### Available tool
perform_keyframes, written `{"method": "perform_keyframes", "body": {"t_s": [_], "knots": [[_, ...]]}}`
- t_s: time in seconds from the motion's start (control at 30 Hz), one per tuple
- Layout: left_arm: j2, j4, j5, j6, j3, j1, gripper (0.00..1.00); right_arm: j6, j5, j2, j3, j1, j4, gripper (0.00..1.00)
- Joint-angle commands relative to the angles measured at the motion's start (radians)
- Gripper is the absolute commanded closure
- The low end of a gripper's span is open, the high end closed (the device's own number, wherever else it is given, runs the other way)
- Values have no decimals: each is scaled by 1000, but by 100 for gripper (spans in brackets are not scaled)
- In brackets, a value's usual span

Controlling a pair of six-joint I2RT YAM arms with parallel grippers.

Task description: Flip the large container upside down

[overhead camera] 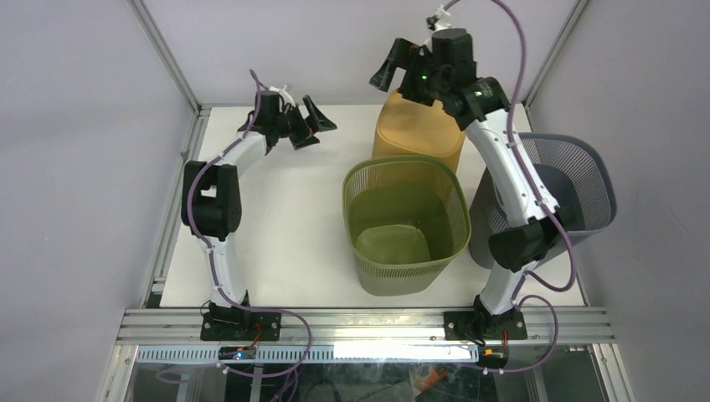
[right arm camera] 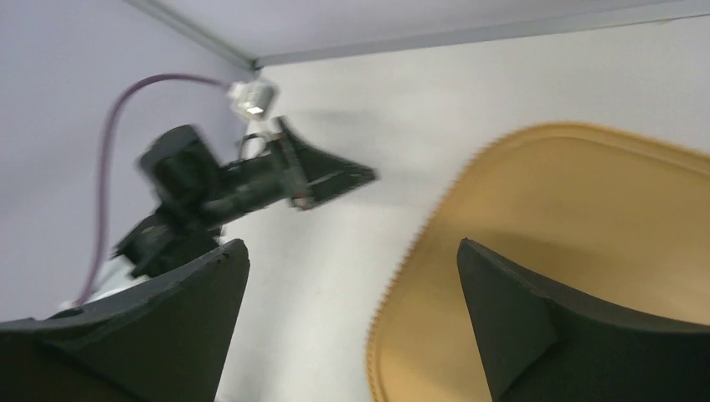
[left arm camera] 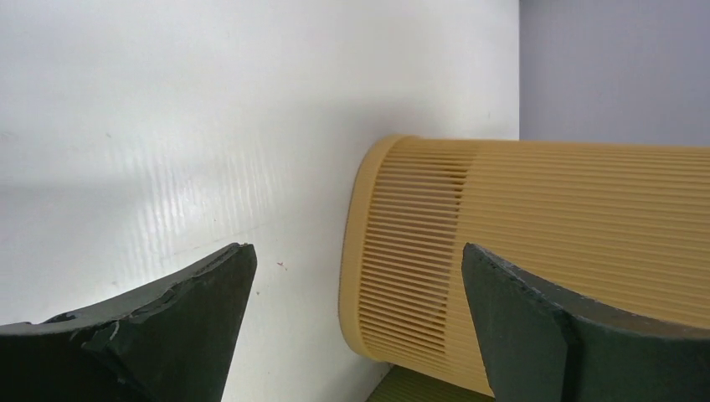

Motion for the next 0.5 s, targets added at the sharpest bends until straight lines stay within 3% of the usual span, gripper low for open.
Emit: {"method": "perform_keyframes", "body": {"t_s": [0.0,0.1,0.27,0.47], "knots": [[-198,-51,-30,101,73,9,2,-100,240,-208,-76,-103,-56,1],[-271,-65,-22,118,58,10,1,-105,281,-289,-178,-182,-101,0],[-380,-79,-8,112,4,9,1,-140,300,-343,-261,-195,-220,1],[-471,-92,62,76,-13,10,1,-172,270,-333,-324,-195,-225,16]]}}
